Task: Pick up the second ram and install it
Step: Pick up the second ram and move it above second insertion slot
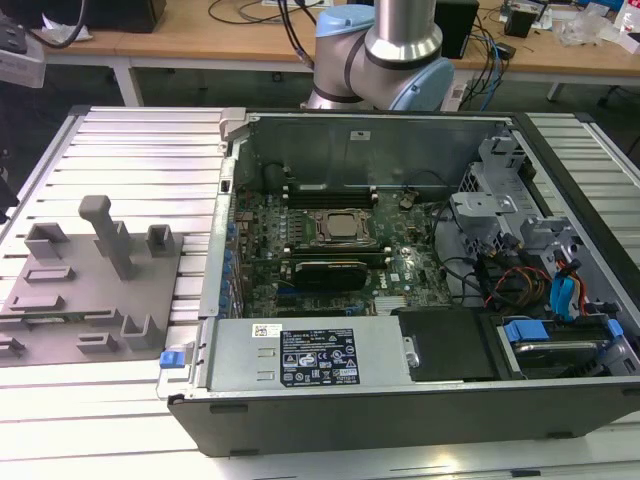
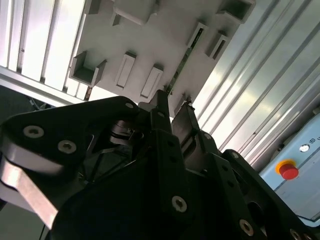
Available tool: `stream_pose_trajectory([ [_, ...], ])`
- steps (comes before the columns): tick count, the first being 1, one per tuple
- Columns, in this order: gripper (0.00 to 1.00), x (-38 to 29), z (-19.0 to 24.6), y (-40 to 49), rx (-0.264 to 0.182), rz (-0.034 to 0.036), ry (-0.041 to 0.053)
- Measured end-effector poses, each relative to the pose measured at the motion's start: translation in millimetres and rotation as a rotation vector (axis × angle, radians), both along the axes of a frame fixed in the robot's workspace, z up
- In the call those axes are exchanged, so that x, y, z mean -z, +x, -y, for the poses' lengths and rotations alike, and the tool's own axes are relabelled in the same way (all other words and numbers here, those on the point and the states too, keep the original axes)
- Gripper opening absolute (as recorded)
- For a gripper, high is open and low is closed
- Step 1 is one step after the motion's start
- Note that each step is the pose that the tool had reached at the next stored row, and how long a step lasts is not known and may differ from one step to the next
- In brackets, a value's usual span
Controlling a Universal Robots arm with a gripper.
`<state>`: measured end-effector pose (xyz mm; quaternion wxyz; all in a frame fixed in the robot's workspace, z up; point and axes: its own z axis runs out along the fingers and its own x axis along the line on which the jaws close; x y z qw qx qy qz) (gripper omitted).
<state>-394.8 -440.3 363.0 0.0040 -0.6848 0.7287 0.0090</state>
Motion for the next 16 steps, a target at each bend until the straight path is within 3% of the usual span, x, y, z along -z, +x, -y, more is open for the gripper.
stream_pose_trajectory([
  [7,0.30,7.4,0.0,0.0,0.000,0.0000,0.0000],
  [12,0.30,18.4,0.0,0.0,0.000,0.0000,0.0000],
  [16,0.30,22.7,0.0,0.0,0.000,0.0000,0.0000],
])
